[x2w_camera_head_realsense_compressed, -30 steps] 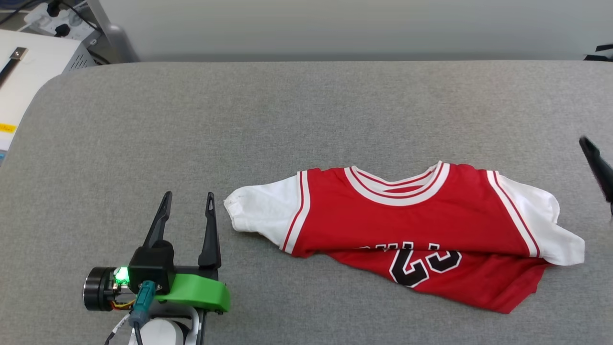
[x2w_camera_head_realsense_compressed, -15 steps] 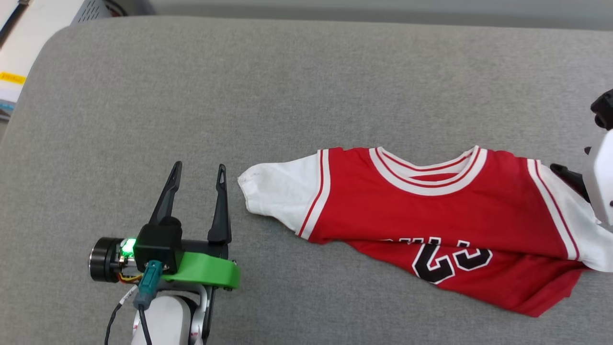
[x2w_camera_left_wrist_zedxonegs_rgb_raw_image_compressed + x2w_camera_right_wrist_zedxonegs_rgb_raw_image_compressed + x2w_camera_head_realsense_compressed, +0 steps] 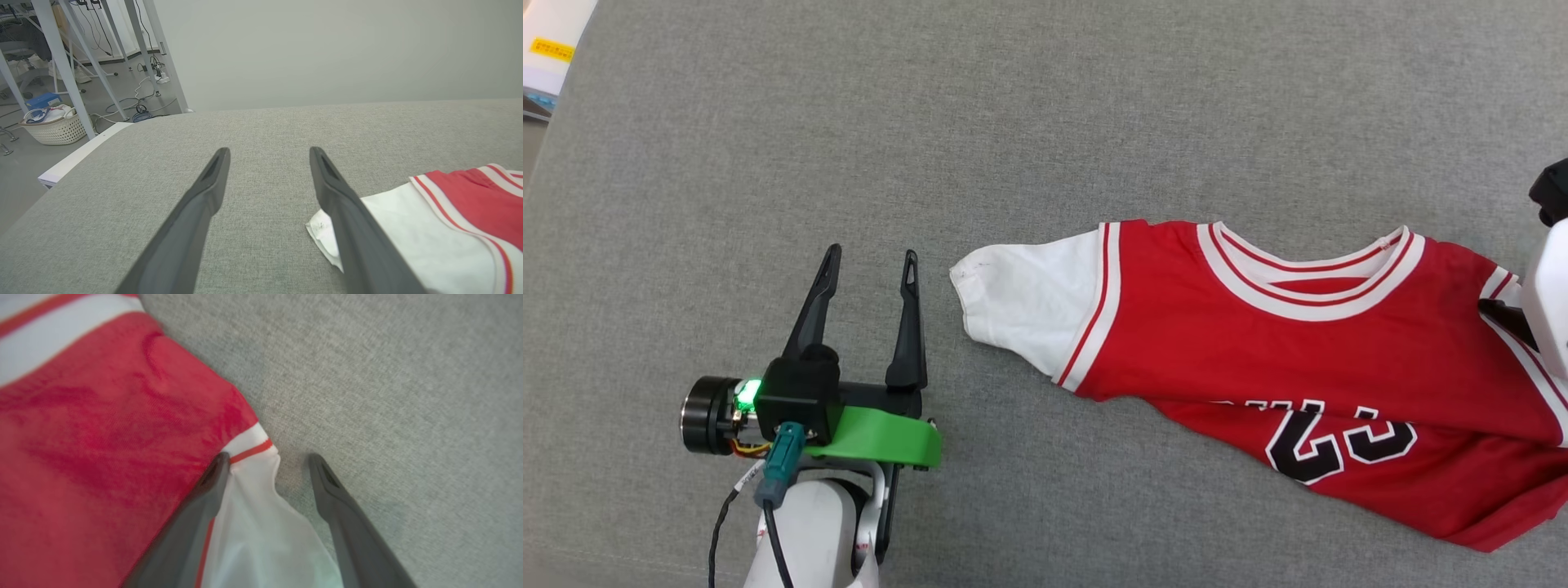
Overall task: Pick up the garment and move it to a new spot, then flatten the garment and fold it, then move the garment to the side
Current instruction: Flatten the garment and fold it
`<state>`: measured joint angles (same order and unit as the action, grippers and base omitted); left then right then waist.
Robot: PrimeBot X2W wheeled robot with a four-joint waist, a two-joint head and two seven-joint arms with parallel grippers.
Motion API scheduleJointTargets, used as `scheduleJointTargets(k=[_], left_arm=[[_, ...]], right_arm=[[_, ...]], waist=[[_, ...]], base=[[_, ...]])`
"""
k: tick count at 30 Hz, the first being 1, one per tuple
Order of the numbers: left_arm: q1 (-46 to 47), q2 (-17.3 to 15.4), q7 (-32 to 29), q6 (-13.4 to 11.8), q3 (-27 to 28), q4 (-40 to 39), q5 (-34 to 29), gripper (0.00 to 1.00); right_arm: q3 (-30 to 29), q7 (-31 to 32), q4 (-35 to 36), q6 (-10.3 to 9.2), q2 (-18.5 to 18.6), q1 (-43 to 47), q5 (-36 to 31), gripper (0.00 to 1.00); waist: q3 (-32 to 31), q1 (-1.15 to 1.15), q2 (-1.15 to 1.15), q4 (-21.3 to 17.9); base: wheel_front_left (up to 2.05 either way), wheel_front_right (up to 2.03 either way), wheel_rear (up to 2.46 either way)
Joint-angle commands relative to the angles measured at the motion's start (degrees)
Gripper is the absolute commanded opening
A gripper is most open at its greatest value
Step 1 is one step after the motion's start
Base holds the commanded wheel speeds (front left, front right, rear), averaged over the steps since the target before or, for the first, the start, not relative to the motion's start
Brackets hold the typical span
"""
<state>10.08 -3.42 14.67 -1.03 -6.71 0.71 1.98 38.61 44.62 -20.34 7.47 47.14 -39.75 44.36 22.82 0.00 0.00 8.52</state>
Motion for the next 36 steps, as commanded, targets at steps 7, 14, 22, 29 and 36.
scheduleJointTargets(k=[7, 14, 22, 29, 36], left_arm=[[1.3, 0.3, 0.3, -0.1, 0.6, 0.1, 0.0, 1.0], [1.4, 0.4, 0.3, 0.3, 0.6, -0.3, -0.2, 1.0], [2.5, 0.5, 0.3, 0.2, -0.2, -0.3, 0.3, 1.0], [3.0, 0.5, 0.3, 0.0, -0.5, 0.1, 0.6, 1.0], [2.4, 0.4, 0.3, 0.1, 0.6, 0.9, 0.3, 1.0]], right_arm=[[1.5, -7.5, 0.1, 0.02, -0.5, -2.8, -0.2, 0.0], [-1.0, -16.4, -1.4, 0.02, 0.1, -11.2, -4.5, 0.0], [0.3, -21.7, -11.4, 0.02, -3.7, -17.2, -8.6, 0.0], [4.8, -17.6, -22.9, 0.02, -8.9, -15.6, -6.1, 0.0], [6.0, -27.3, -23.4, 0.02, -8.7, -15.6, -4.5, 1.0]], waist=[[-0.4, 0.0, 0.0, -0.5], [-0.3, 0.0, 0.0, 0.2], [2.3, 0.0, 0.0, 2.3], [3.0, 0.0, 0.0, 3.1], [-0.3, 0.0, 0.0, 2.0]], base=[[0.0, 0.0, 0.0], [0.0, 0.0, 0.0], [0.0, 0.0, 0.0], [0.0, 0.0, 0.0], [0.0, 0.0, 0.0]])
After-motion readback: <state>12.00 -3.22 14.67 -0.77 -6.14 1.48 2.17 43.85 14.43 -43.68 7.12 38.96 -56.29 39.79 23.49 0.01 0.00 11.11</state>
